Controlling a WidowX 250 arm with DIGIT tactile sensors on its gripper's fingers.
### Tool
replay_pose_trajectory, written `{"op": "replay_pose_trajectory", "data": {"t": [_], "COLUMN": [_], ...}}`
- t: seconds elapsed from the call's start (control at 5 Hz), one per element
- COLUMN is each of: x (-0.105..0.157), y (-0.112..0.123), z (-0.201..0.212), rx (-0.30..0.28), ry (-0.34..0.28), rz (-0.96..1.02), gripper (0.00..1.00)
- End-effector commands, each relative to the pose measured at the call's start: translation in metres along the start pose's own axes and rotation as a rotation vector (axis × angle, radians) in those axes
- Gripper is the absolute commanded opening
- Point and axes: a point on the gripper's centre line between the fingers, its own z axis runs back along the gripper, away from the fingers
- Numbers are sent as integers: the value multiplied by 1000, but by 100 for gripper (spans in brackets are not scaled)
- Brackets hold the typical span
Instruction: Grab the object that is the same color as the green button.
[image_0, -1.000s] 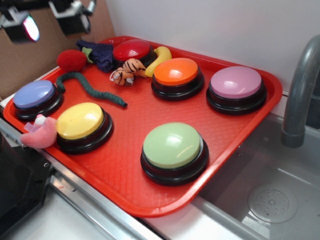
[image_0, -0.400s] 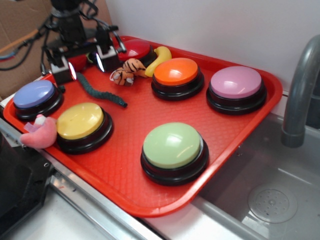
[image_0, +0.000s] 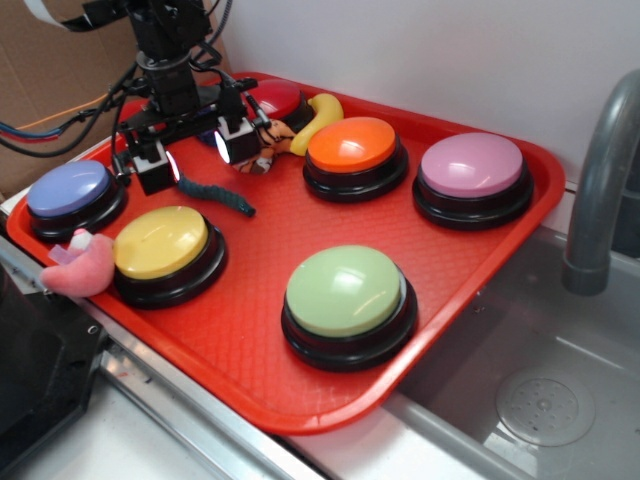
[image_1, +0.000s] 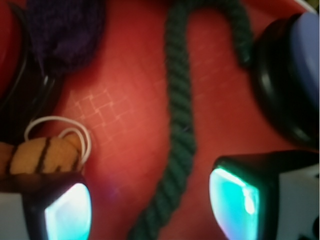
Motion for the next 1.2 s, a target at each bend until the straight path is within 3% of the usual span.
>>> {"op": "replay_pose_trajectory", "data": {"t": [0.0,0.2,0.4,0.8,1.0], "x": [1,-4,-5,-7,-4], "y": [13,17,17,15,10], "z": [-20,-22,-22,-20,6], "rx": [-38,-60,-64,-69,-95], "ry": [70,110,98,95,50], "rz": [72,136,134,109,-67], "gripper": [88,42,0,0,0]}}
